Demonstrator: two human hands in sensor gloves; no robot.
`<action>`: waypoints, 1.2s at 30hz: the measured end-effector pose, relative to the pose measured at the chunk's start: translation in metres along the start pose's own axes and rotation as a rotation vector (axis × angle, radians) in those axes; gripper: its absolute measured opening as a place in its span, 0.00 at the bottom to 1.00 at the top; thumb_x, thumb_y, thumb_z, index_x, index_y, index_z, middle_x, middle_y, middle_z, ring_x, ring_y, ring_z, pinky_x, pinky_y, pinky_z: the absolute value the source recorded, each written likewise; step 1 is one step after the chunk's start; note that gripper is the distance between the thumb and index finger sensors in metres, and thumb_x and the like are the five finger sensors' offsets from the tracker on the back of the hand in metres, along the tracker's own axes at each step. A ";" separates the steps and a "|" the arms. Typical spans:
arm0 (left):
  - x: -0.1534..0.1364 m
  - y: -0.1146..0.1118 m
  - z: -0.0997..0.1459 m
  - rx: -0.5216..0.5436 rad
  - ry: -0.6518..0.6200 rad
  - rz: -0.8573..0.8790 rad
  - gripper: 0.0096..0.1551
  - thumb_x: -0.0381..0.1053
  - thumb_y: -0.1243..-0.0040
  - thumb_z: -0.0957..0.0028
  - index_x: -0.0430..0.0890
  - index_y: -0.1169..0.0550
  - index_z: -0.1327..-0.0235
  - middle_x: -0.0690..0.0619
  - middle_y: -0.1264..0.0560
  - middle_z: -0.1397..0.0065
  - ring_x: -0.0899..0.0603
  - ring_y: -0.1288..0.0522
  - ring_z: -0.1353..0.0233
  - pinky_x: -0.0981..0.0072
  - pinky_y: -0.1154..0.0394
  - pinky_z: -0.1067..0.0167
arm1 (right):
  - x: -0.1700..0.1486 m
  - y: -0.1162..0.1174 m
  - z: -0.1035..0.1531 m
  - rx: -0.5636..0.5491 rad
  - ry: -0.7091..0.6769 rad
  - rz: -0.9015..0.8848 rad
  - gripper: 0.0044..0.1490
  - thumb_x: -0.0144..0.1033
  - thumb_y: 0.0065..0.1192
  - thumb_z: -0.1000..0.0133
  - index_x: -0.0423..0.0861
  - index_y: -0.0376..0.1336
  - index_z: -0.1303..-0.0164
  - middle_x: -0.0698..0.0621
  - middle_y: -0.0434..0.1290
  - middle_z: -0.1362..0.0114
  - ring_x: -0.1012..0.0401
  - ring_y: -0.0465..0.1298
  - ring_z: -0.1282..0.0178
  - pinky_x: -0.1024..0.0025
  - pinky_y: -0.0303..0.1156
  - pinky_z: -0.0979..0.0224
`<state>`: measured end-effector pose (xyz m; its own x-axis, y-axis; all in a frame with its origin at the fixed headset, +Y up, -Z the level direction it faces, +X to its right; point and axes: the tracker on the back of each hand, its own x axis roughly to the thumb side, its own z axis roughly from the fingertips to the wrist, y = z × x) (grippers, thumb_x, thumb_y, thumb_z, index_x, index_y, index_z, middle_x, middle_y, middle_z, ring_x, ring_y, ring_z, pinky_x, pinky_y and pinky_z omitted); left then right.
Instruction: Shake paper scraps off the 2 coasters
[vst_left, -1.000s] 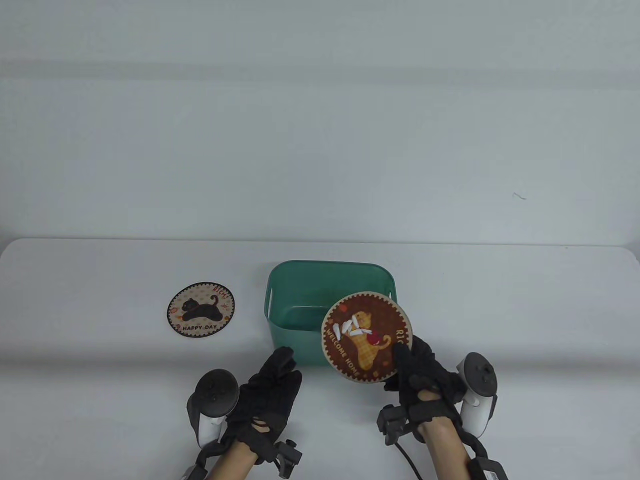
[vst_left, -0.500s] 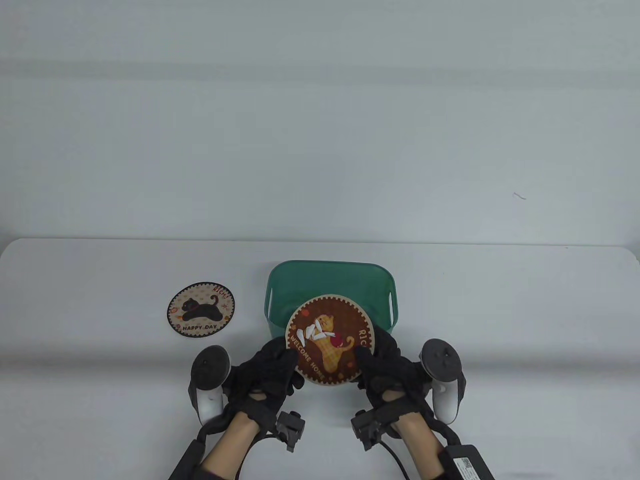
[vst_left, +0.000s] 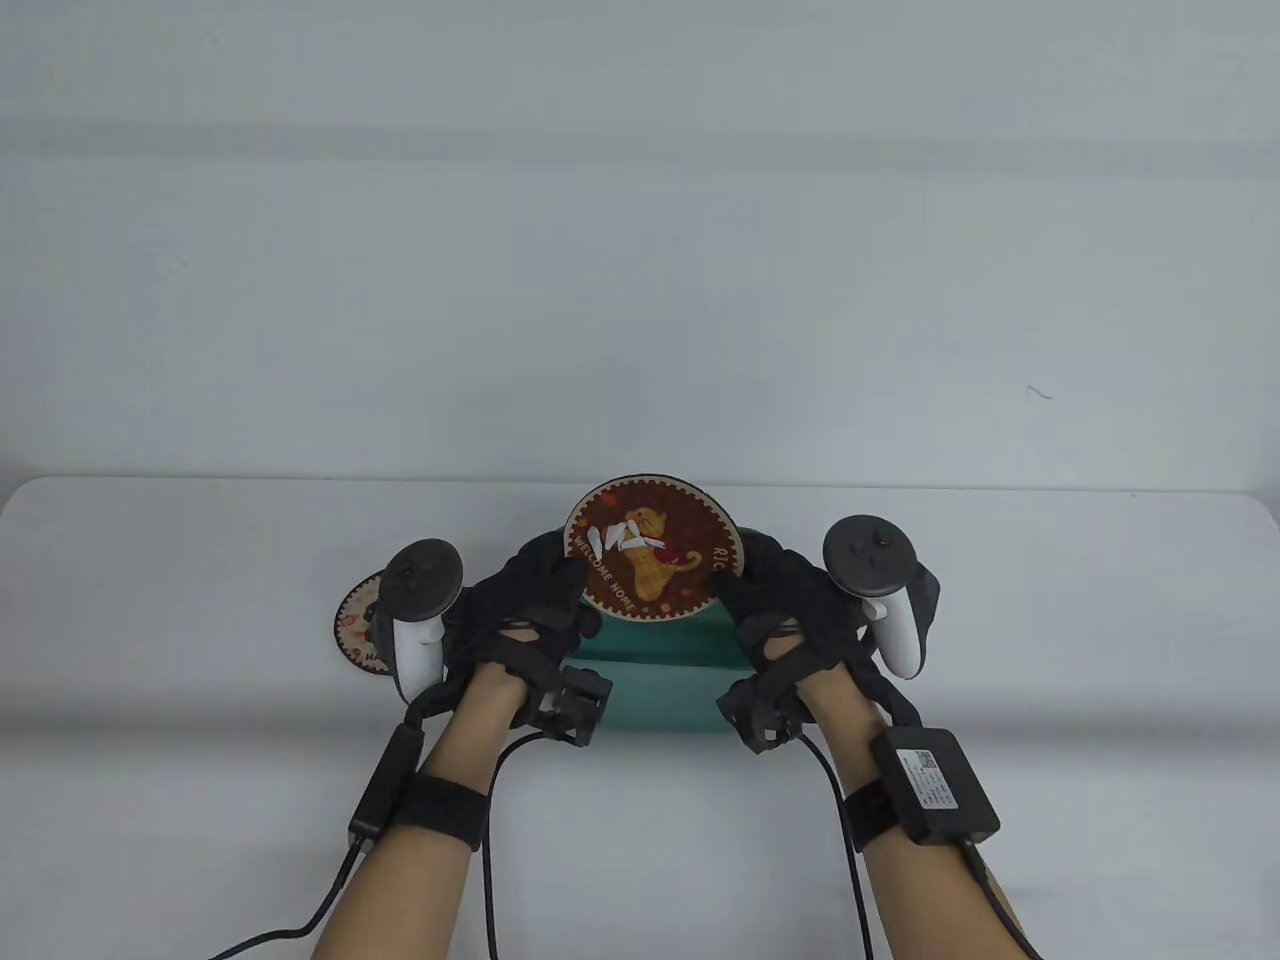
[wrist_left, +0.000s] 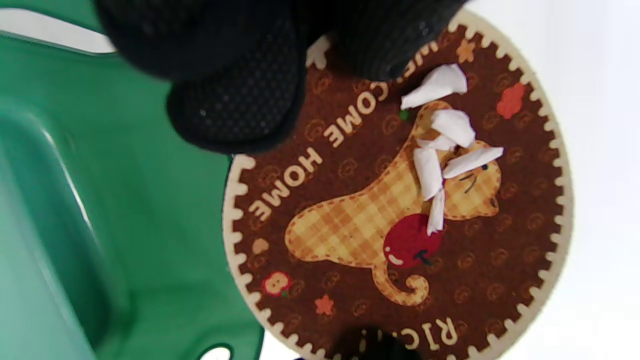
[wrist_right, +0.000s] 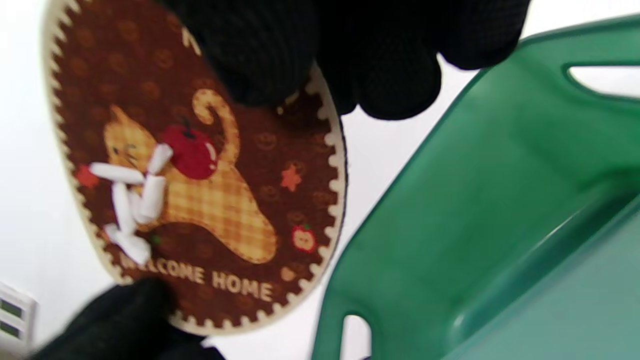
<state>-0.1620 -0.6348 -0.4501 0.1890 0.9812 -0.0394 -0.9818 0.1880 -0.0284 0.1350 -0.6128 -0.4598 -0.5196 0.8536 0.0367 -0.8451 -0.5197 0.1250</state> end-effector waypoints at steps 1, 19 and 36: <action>-0.002 0.000 -0.004 -0.008 0.016 -0.017 0.22 0.46 0.39 0.48 0.48 0.26 0.39 0.42 0.25 0.38 0.40 0.16 0.53 0.62 0.18 0.60 | -0.001 0.001 -0.004 -0.001 0.011 0.052 0.26 0.34 0.66 0.49 0.56 0.60 0.42 0.52 0.68 0.33 0.54 0.71 0.40 0.55 0.64 0.35; -0.004 -0.008 -0.010 0.039 -0.022 -0.216 0.28 0.48 0.40 0.47 0.46 0.33 0.34 0.42 0.32 0.31 0.35 0.26 0.40 0.56 0.24 0.50 | -0.027 0.000 -0.023 0.004 0.053 0.015 0.24 0.41 0.59 0.50 0.54 0.61 0.42 0.50 0.73 0.42 0.54 0.71 0.43 0.55 0.63 0.36; -0.084 0.033 0.091 0.130 -0.160 -0.325 0.32 0.51 0.40 0.48 0.44 0.35 0.32 0.40 0.37 0.29 0.31 0.33 0.32 0.49 0.29 0.40 | -0.017 0.002 0.004 -0.279 0.010 0.333 0.24 0.42 0.60 0.51 0.53 0.63 0.44 0.50 0.75 0.44 0.55 0.73 0.46 0.57 0.66 0.39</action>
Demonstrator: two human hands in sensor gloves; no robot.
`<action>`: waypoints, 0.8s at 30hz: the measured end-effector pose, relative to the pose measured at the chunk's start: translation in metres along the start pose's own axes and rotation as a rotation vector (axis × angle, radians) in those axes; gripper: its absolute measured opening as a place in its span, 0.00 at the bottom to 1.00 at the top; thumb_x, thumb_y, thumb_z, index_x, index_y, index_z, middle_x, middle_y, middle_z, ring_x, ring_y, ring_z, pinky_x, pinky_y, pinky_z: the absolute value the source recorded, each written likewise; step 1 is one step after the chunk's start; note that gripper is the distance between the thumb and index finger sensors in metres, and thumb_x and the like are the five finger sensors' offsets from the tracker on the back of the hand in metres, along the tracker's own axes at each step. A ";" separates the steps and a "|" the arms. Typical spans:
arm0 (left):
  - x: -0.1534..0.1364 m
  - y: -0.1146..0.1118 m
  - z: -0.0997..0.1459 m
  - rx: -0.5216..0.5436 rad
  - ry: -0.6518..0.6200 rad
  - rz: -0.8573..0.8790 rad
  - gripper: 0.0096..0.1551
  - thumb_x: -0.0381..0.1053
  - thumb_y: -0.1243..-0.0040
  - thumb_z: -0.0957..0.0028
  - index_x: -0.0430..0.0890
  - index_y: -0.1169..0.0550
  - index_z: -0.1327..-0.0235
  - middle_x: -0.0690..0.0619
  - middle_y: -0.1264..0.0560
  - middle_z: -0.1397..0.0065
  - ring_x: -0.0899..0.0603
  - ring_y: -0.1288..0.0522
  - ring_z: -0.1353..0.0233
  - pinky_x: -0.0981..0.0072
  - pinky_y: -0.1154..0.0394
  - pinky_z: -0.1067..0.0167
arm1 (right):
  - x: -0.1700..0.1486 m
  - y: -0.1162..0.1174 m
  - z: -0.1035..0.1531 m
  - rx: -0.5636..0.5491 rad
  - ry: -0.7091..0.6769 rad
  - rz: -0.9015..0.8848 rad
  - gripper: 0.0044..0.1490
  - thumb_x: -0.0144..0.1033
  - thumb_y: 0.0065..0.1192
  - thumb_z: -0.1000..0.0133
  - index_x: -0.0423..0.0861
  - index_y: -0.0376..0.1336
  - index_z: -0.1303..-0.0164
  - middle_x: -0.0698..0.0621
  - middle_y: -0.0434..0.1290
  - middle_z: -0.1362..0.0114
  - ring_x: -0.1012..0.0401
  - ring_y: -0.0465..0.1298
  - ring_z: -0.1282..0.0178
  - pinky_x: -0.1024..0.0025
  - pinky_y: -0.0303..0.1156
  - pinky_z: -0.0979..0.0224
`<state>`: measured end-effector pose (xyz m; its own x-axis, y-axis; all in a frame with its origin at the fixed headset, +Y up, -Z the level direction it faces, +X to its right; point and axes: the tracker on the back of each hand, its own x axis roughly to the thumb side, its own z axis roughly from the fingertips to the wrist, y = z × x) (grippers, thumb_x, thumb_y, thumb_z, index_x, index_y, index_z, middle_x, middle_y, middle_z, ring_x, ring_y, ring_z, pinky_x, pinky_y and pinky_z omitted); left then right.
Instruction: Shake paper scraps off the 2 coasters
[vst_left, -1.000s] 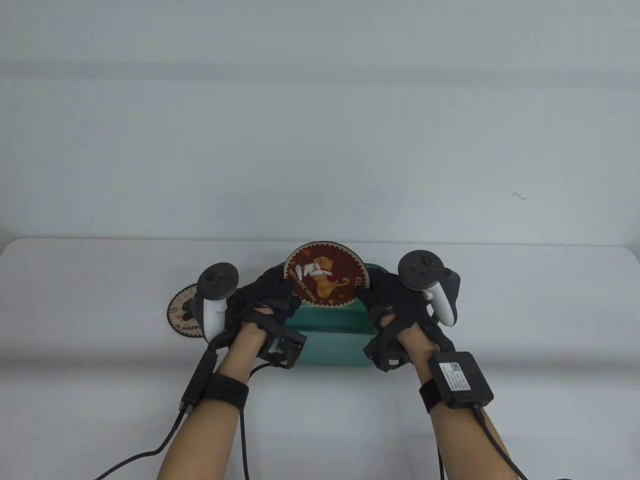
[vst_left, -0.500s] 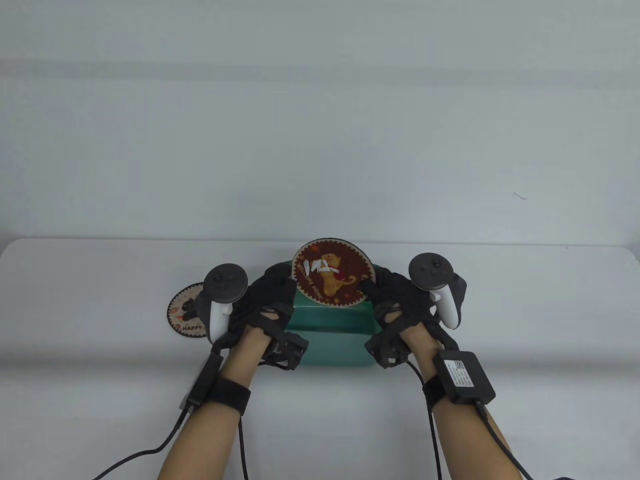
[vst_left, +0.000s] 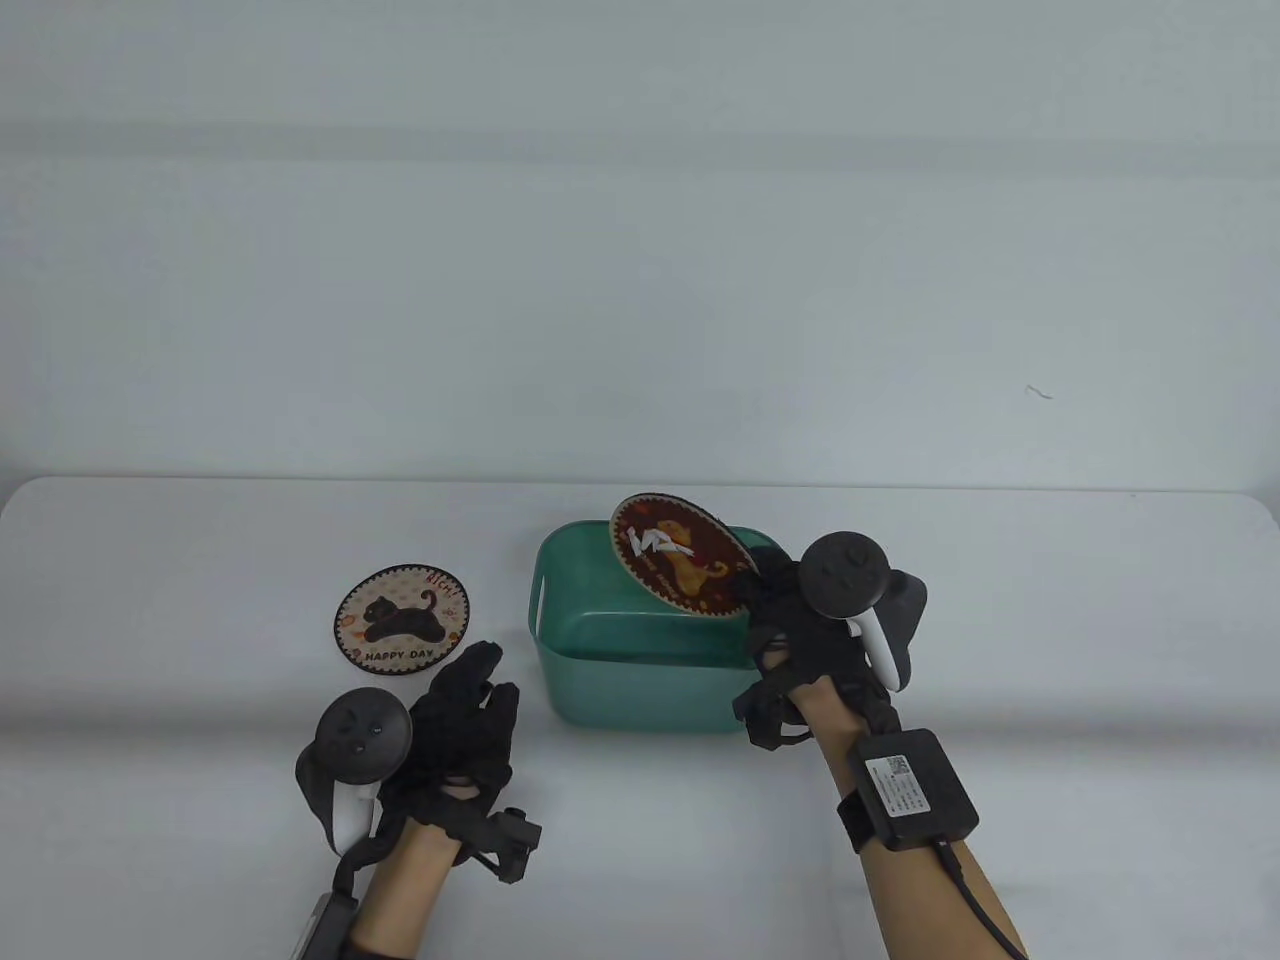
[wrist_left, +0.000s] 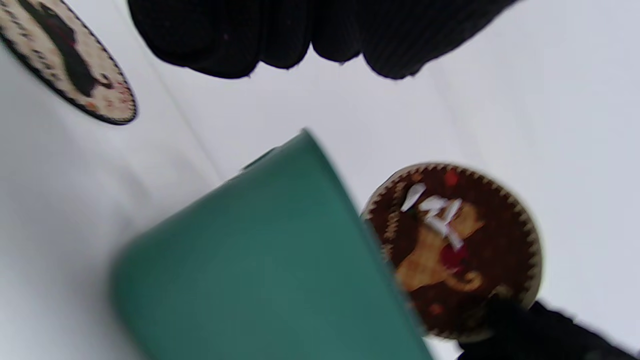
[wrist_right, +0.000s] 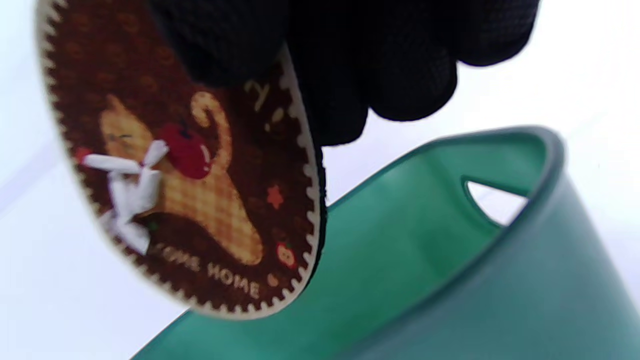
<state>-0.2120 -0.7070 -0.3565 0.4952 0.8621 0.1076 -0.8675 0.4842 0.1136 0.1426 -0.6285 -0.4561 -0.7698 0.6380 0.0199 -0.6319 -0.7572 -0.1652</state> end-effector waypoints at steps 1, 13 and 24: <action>-0.004 0.000 0.000 -0.025 0.012 -0.027 0.33 0.51 0.40 0.48 0.44 0.36 0.32 0.40 0.38 0.28 0.31 0.34 0.32 0.48 0.30 0.39 | 0.000 -0.001 0.002 -0.040 0.004 -0.024 0.24 0.42 0.59 0.51 0.54 0.63 0.44 0.51 0.75 0.44 0.55 0.73 0.46 0.57 0.66 0.39; -0.018 -0.002 0.007 -0.054 0.039 -0.102 0.33 0.51 0.40 0.48 0.44 0.36 0.32 0.40 0.38 0.29 0.31 0.34 0.32 0.47 0.30 0.39 | 0.013 -0.001 0.005 -0.015 0.075 0.080 0.24 0.43 0.58 0.50 0.52 0.62 0.43 0.51 0.76 0.45 0.55 0.74 0.47 0.57 0.68 0.40; -0.017 -0.008 0.006 -0.079 0.028 -0.109 0.32 0.51 0.40 0.48 0.44 0.35 0.32 0.40 0.38 0.29 0.31 0.34 0.32 0.47 0.30 0.39 | 0.028 -0.003 0.001 0.013 0.081 0.080 0.24 0.40 0.60 0.51 0.50 0.63 0.44 0.47 0.77 0.47 0.53 0.75 0.49 0.55 0.68 0.42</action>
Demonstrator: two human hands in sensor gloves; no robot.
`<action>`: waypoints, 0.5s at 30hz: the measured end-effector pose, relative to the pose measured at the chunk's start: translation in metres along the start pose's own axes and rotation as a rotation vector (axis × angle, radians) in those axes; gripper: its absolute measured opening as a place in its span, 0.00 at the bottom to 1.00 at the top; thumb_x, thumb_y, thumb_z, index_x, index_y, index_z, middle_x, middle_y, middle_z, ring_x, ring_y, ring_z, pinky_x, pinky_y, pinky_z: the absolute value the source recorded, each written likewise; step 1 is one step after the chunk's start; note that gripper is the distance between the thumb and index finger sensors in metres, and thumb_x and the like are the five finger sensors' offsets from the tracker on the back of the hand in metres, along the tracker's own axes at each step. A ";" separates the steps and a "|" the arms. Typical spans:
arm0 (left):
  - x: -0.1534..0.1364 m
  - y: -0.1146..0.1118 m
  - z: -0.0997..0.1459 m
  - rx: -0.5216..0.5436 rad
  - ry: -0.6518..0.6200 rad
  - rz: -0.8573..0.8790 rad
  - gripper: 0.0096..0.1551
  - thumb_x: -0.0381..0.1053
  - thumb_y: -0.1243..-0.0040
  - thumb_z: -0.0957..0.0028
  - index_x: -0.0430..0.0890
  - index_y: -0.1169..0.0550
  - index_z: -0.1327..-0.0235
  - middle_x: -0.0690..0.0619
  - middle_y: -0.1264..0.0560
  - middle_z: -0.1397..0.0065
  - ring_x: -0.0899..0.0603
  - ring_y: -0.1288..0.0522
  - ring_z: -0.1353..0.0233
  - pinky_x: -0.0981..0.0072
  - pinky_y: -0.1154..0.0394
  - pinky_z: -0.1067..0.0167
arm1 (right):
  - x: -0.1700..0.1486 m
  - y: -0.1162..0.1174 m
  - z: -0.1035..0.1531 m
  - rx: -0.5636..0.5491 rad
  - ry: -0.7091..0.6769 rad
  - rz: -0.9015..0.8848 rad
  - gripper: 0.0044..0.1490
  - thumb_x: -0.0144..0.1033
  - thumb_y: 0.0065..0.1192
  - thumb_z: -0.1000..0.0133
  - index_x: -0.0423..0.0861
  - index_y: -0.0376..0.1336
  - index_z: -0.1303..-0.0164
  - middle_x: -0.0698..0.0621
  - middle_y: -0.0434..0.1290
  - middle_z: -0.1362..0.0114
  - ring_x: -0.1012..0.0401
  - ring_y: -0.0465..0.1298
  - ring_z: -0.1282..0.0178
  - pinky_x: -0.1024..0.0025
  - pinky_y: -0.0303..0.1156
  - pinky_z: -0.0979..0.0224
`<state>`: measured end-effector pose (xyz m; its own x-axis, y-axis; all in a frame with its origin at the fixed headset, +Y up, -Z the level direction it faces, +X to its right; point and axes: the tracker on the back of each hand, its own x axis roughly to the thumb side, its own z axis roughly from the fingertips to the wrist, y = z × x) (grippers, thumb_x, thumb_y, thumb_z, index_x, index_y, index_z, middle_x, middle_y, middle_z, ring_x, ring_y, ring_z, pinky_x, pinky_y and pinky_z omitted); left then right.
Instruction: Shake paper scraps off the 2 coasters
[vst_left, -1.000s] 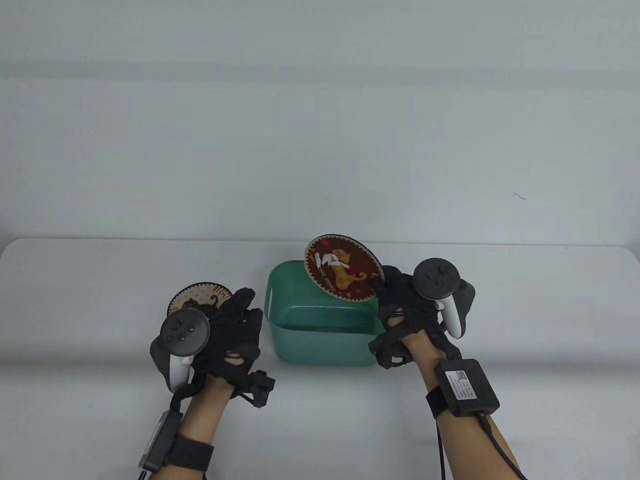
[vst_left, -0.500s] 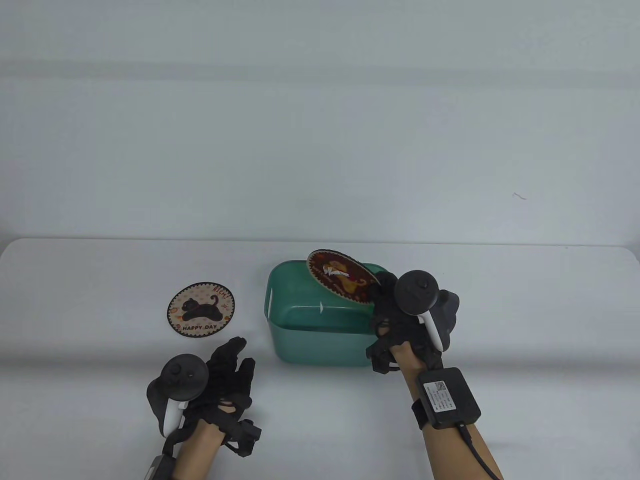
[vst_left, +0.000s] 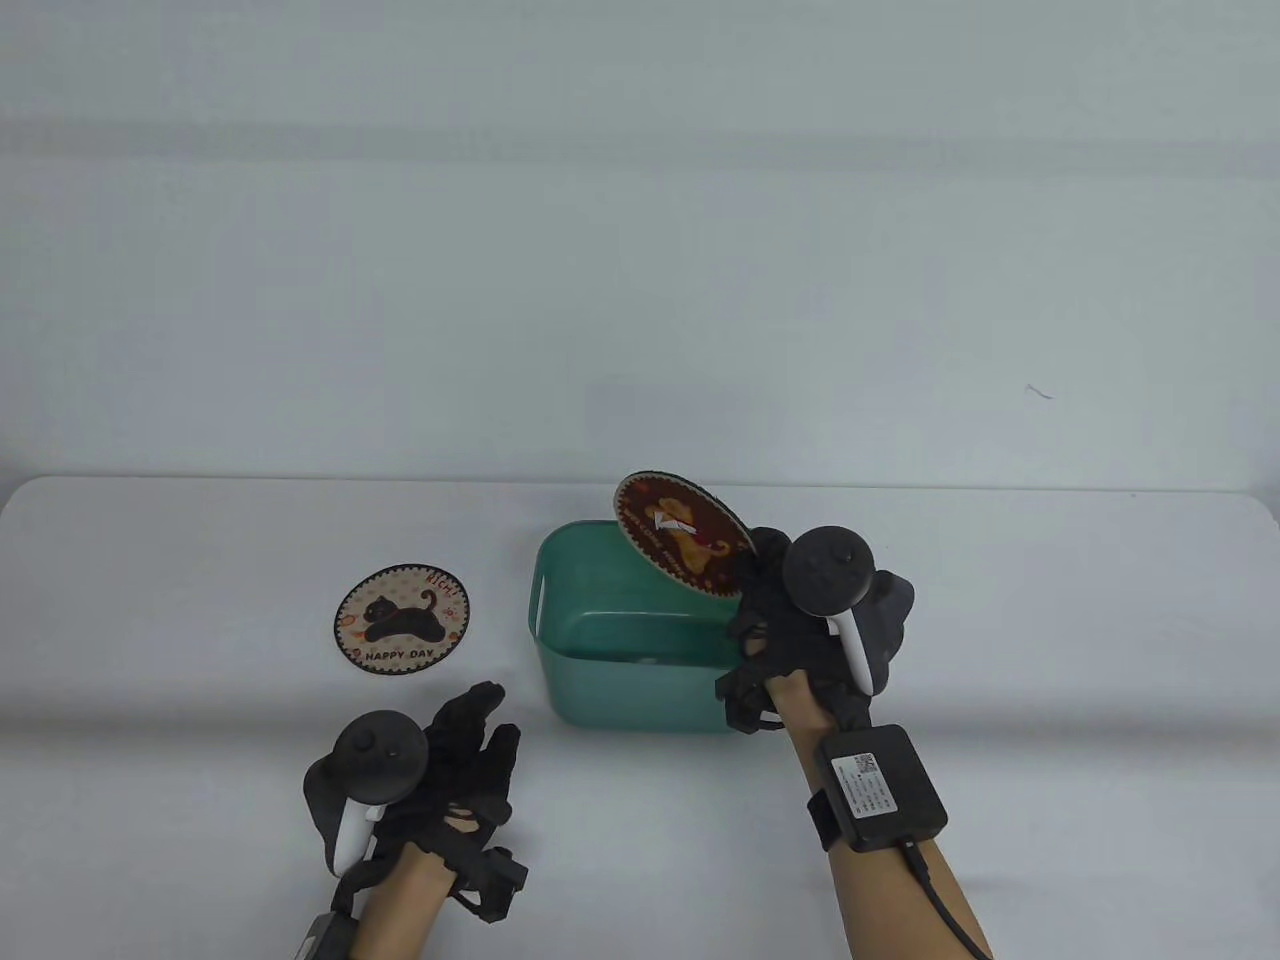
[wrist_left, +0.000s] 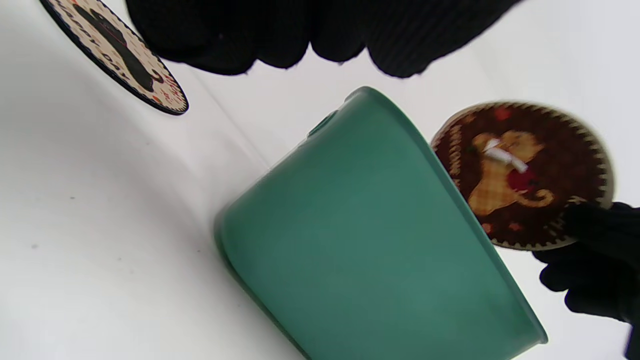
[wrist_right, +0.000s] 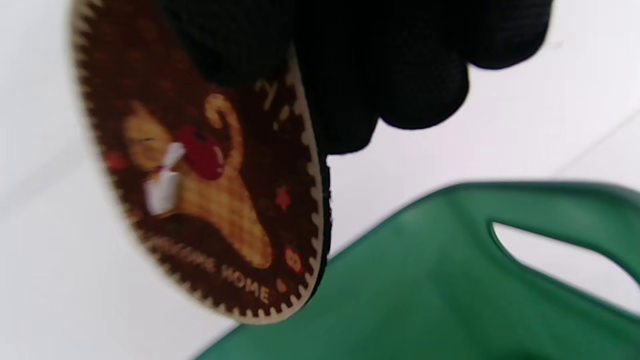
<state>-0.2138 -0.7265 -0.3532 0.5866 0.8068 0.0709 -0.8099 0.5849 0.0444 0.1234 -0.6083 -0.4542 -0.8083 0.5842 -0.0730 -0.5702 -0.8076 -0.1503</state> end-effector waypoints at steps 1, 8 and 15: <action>0.000 0.000 0.000 -0.001 0.000 0.003 0.32 0.51 0.40 0.48 0.44 0.36 0.32 0.40 0.38 0.29 0.31 0.34 0.32 0.47 0.30 0.39 | 0.001 -0.002 0.001 0.035 0.007 0.060 0.24 0.42 0.58 0.50 0.52 0.61 0.43 0.50 0.76 0.45 0.55 0.75 0.48 0.57 0.68 0.41; 0.001 -0.001 0.000 -0.005 -0.002 0.000 0.32 0.51 0.40 0.48 0.44 0.35 0.33 0.40 0.37 0.29 0.31 0.34 0.32 0.47 0.30 0.39 | 0.002 -0.003 0.003 -0.084 -0.026 0.026 0.24 0.44 0.57 0.50 0.54 0.61 0.43 0.52 0.76 0.45 0.57 0.75 0.48 0.59 0.69 0.40; 0.000 -0.002 0.000 -0.010 0.003 -0.003 0.32 0.51 0.40 0.48 0.44 0.35 0.33 0.40 0.37 0.29 0.31 0.34 0.32 0.47 0.30 0.39 | 0.003 0.002 0.002 -0.161 -0.041 -0.029 0.24 0.43 0.58 0.51 0.53 0.62 0.44 0.51 0.77 0.46 0.56 0.76 0.49 0.58 0.69 0.41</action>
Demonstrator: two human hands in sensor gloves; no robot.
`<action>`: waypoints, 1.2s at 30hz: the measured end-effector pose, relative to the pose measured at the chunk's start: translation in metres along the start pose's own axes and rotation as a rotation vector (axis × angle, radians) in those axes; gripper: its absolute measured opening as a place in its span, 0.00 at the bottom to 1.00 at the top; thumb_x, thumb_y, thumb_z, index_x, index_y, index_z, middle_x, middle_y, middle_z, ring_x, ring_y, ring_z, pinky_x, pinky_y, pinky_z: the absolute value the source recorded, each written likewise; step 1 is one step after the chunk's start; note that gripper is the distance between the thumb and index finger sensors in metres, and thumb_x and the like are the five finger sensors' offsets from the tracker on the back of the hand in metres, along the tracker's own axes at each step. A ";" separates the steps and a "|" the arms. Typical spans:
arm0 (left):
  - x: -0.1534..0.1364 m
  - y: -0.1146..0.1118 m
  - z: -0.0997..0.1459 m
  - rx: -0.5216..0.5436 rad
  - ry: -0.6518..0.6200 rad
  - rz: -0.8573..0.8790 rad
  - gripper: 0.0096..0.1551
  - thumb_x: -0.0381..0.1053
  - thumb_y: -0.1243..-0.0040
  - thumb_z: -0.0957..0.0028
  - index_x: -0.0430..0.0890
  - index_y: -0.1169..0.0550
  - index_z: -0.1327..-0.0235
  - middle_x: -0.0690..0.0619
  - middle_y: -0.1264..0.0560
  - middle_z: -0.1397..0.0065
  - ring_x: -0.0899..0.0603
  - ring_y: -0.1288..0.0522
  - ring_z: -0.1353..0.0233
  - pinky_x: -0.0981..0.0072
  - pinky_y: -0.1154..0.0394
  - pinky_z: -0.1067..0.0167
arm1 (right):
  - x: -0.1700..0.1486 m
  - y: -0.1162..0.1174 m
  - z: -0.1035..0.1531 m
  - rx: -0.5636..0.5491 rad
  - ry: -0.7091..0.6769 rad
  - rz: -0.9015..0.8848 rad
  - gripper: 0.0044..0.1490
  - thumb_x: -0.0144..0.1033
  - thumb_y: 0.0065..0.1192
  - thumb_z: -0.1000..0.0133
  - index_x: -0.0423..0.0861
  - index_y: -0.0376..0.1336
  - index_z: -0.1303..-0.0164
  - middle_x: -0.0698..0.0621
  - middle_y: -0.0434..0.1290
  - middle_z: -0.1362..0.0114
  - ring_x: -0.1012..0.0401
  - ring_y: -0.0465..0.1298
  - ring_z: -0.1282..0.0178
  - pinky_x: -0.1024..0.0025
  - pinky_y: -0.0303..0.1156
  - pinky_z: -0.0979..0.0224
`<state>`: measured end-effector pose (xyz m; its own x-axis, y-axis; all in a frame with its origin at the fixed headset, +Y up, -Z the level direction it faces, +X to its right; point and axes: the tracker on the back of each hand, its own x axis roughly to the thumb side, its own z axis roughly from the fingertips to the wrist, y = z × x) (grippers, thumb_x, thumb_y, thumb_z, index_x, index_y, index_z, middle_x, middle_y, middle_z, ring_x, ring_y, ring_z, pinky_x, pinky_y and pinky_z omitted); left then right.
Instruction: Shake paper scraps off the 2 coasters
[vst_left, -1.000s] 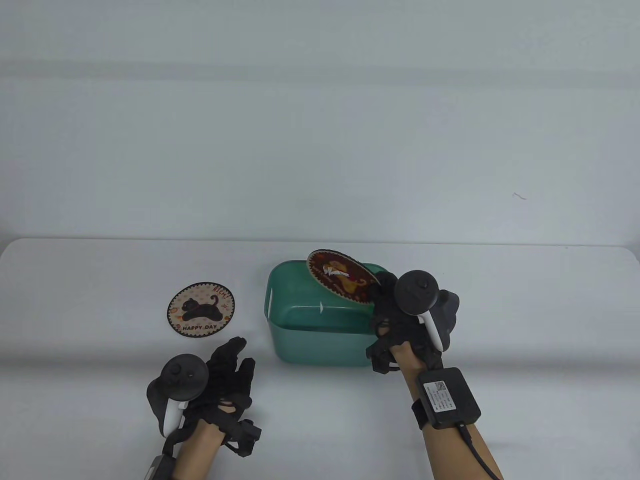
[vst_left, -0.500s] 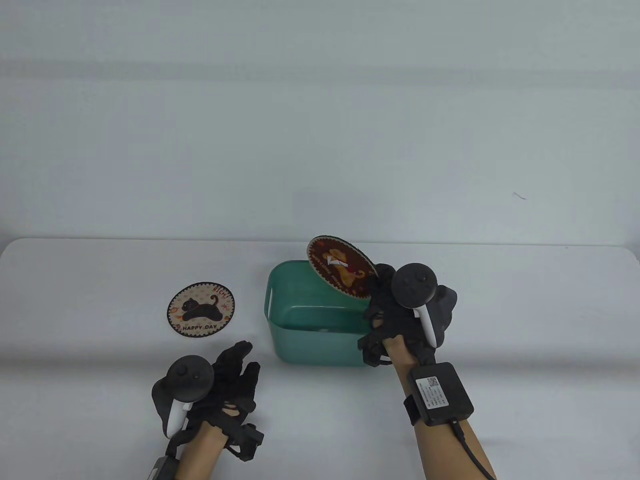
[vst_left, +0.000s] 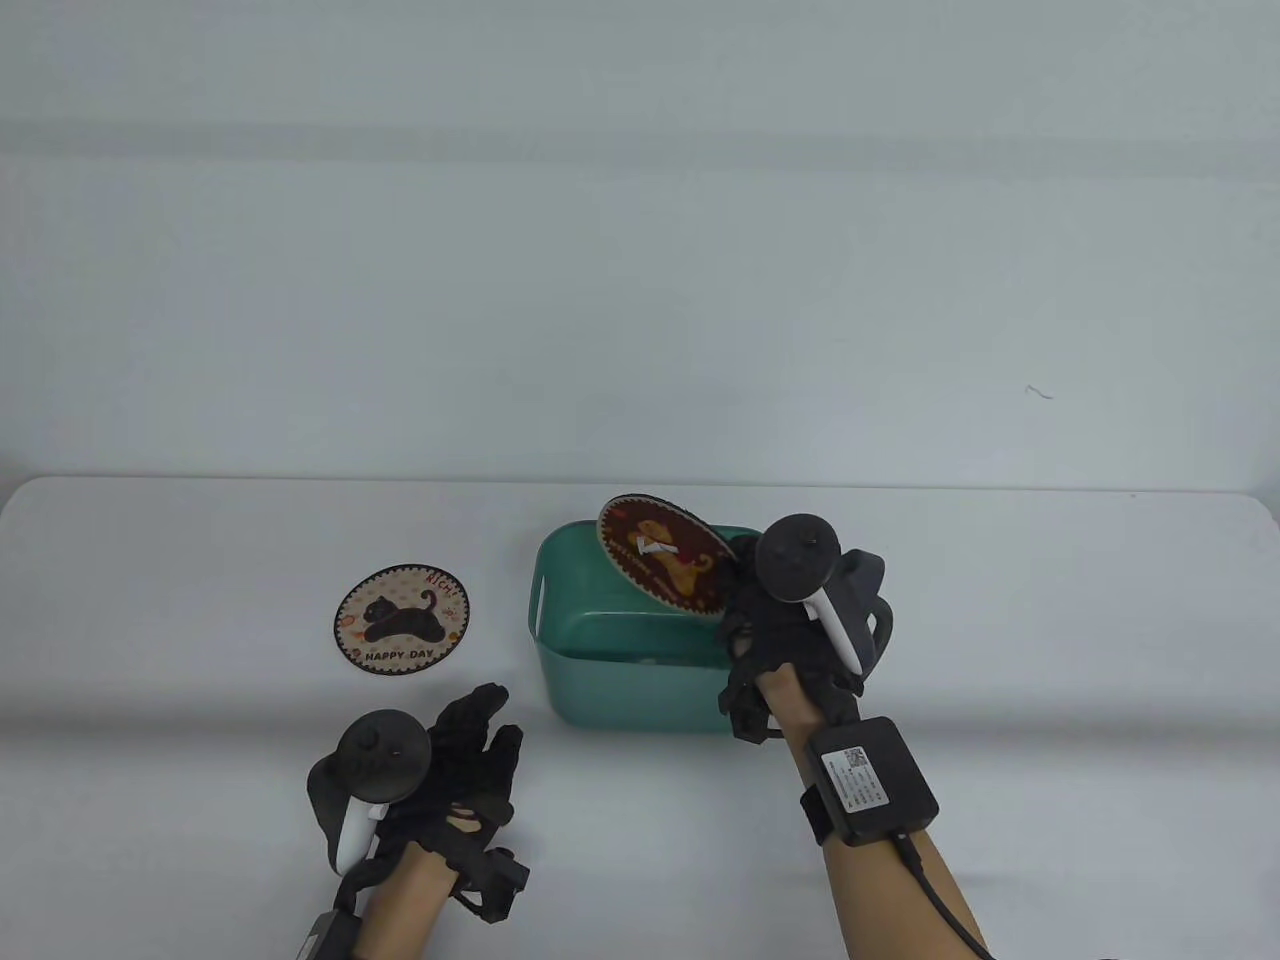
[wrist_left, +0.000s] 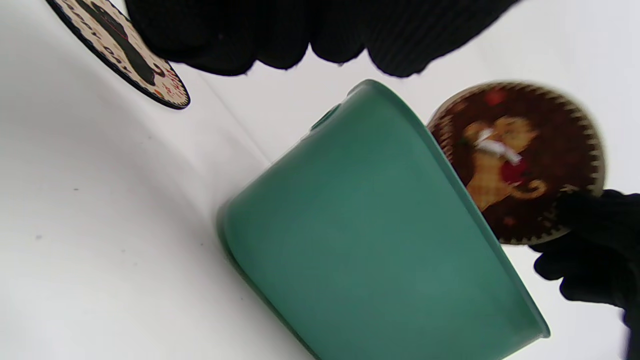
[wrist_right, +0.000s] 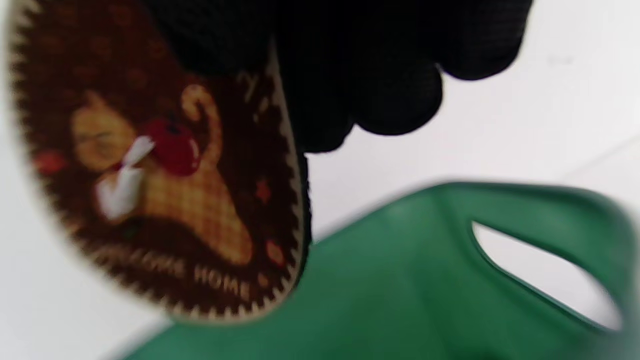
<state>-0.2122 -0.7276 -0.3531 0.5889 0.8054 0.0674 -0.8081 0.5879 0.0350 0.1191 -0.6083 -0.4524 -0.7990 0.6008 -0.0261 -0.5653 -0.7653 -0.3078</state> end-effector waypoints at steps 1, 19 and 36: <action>0.000 0.000 0.000 0.002 0.001 -0.001 0.32 0.51 0.40 0.48 0.44 0.35 0.33 0.40 0.37 0.29 0.31 0.34 0.32 0.47 0.30 0.39 | 0.000 0.005 0.000 0.042 -0.008 -0.047 0.24 0.41 0.59 0.51 0.51 0.62 0.44 0.49 0.77 0.46 0.55 0.76 0.50 0.57 0.69 0.42; 0.025 0.006 -0.008 0.016 -0.049 0.035 0.31 0.52 0.40 0.48 0.45 0.34 0.33 0.42 0.37 0.28 0.32 0.33 0.31 0.47 0.30 0.39 | -0.011 0.008 -0.002 0.195 -0.005 -0.066 0.24 0.42 0.58 0.51 0.51 0.62 0.44 0.49 0.78 0.47 0.55 0.79 0.52 0.58 0.71 0.44; 0.131 -0.031 -0.099 -0.182 -0.031 -0.372 0.44 0.60 0.36 0.50 0.54 0.45 0.26 0.47 0.48 0.21 0.33 0.47 0.21 0.44 0.40 0.30 | -0.018 0.011 -0.006 0.327 -0.098 -0.265 0.25 0.43 0.58 0.50 0.51 0.62 0.43 0.49 0.78 0.45 0.55 0.78 0.51 0.58 0.70 0.42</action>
<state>-0.1086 -0.6328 -0.4441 0.8374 0.5346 0.1140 -0.5235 0.8443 -0.1143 0.1283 -0.6260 -0.4606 -0.6240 0.7739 0.1083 -0.7764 -0.6297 0.0259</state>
